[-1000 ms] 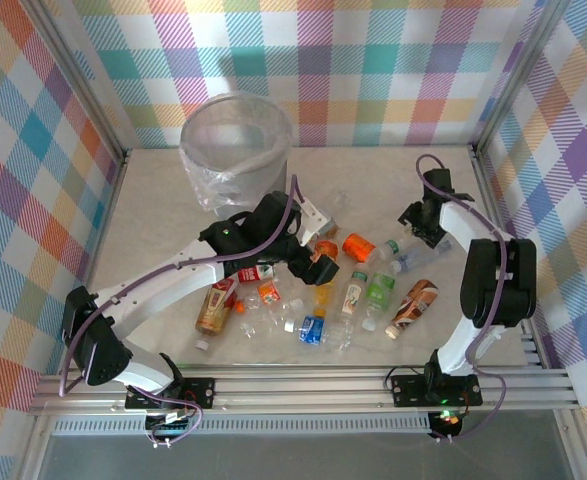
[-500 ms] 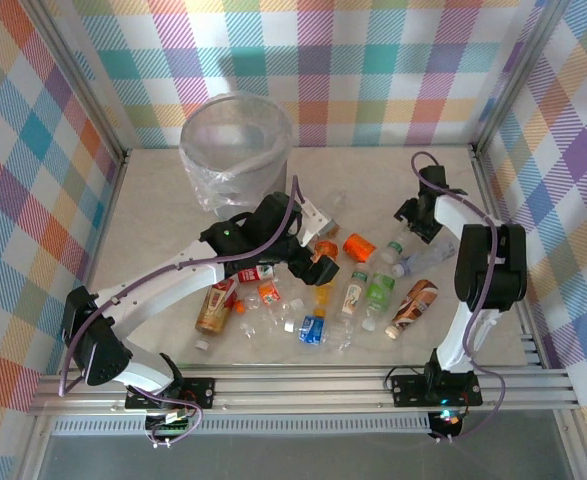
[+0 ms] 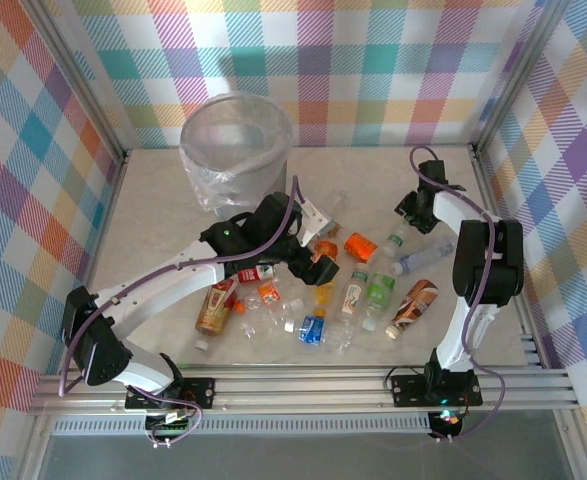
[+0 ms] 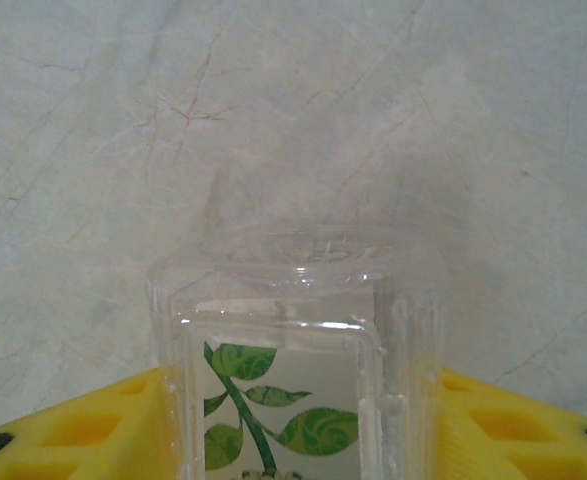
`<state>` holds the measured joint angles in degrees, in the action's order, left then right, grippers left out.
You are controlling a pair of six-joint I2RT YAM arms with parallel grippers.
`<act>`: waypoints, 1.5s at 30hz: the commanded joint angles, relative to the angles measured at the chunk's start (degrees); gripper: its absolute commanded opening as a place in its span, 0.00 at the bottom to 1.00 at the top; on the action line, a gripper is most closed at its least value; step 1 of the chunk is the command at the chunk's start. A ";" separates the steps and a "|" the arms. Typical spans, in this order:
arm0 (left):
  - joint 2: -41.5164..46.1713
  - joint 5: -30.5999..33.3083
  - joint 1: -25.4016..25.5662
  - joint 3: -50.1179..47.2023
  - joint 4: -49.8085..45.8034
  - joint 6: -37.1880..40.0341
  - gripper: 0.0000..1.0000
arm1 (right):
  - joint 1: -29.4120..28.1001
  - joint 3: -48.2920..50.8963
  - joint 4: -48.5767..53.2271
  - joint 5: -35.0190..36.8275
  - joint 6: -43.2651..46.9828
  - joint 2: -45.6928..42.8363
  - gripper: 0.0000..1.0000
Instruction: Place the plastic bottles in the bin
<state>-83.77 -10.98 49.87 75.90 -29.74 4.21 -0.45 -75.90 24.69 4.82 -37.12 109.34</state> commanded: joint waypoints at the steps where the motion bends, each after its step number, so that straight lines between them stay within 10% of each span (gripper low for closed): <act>1: 1.36 1.18 0.86 0.26 -0.41 0.49 1.00 | -0.34 -0.38 -3.33 -1.12 1.79 -3.26 0.54; 13: -1.52 0.37 0.85 5.84 -1.80 -14.97 1.00 | -2.99 2.51 -5.96 -4.15 6.15 -17.27 0.52; 45: -1.99 -5.88 -2.38 -9.72 38.18 -37.41 0.90 | -23.62 15.67 -11.47 -17.91 -3.24 -44.52 0.52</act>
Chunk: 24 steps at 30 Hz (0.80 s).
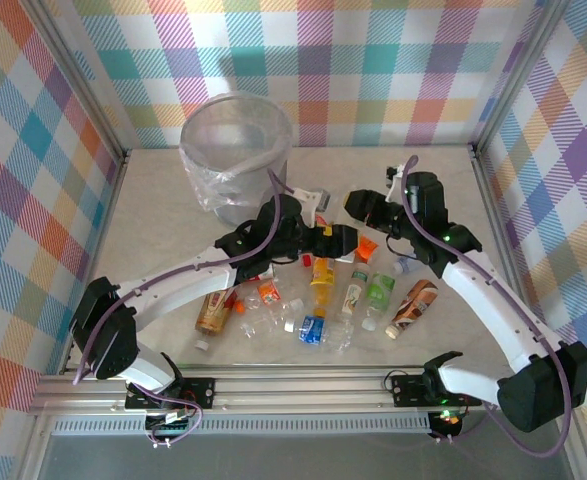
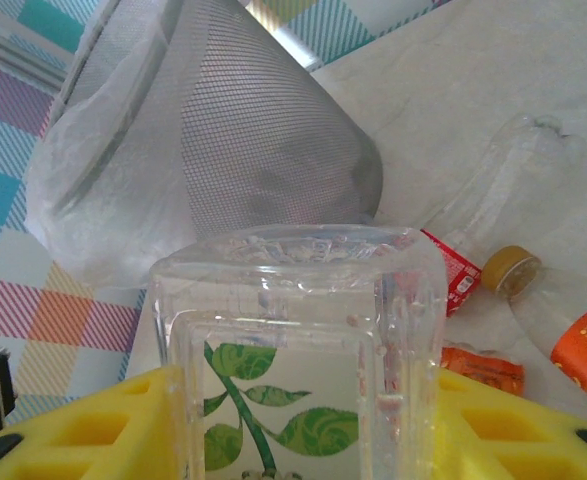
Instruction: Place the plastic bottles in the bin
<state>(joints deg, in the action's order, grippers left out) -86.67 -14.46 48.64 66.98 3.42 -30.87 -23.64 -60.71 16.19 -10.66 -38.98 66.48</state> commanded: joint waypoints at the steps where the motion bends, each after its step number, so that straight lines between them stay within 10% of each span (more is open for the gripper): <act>1: 0.71 -3.25 -1.54 -0.80 5.52 -2.65 0.89 | -0.44 0.69 -3.19 -2.74 -1.45 -1.77 0.52; 24: -1.04 -6.66 -2.13 -0.72 8.01 -2.90 0.62 | -0.61 2.35 -5.68 -5.76 -2.07 -2.32 0.52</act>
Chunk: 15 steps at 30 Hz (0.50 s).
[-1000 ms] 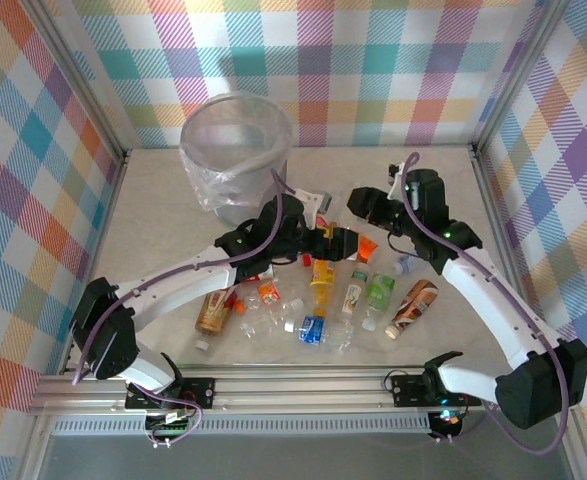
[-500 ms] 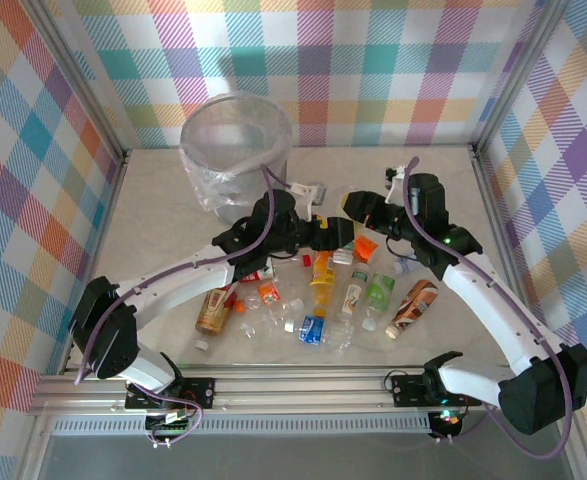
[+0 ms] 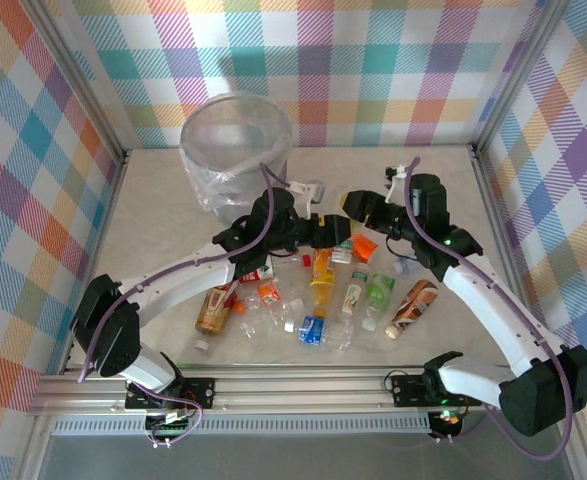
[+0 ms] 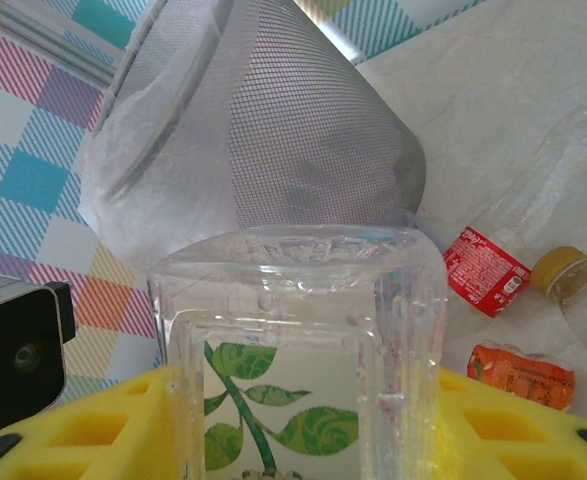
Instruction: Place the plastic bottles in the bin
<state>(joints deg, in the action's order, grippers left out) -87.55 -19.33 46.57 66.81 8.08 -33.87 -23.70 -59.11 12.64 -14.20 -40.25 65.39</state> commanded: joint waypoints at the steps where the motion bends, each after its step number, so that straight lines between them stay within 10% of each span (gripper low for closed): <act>1: -0.17 -1.83 0.01 -0.47 3.43 -0.01 0.61 | -0.52 0.69 -2.17 -2.31 -0.80 -1.22 0.52; 7: 0.42 -3.24 -0.23 0.60 2.66 -0.36 0.56 | -0.51 1.02 -1.92 -2.16 0.11 -1.86 0.57; 15: 3.88 -3.13 -1.85 0.16 -0.70 -0.24 0.51 | -0.49 0.75 -0.08 0.06 3.82 -5.30 0.89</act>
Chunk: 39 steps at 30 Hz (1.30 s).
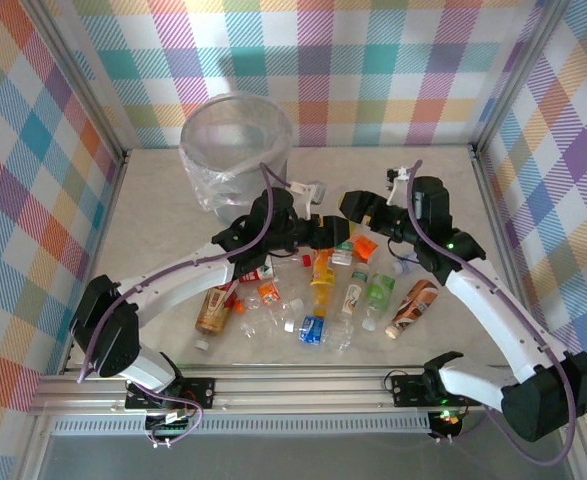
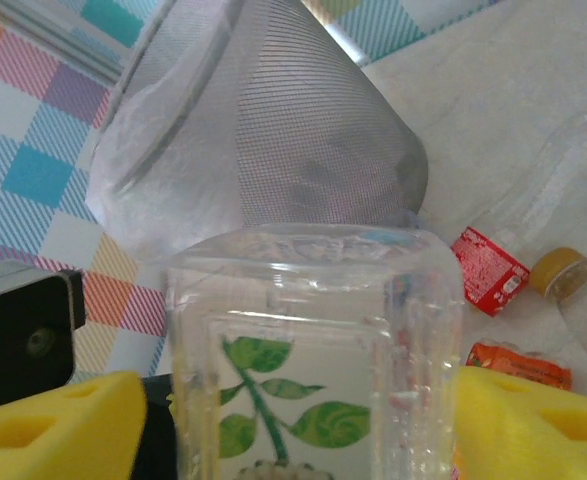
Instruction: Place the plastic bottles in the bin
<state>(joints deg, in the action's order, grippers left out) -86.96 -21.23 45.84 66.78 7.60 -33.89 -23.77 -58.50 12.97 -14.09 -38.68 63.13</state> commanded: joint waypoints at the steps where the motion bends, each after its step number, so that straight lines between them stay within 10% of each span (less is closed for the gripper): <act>1: 3.70 -1.12 -1.48 0.11 -0.93 -0.11 0.51 | -0.40 0.10 0.06 0.52 3.04 -3.88 0.94; 16: 10.34 1.12 -9.72 10.50 -24.90 7.13 0.51 | -0.42 2.64 8.16 -10.64 21.22 -19.70 1.00; 39: -3.65 0.43 -27.14 44.43 -49.34 16.39 0.54 | -0.43 9.90 -2.09 -13.91 31.22 -27.13 1.00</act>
<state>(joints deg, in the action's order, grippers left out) -89.17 -20.08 20.53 107.96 -39.24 -18.92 -23.99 -48.10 13.63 -27.11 -10.09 36.49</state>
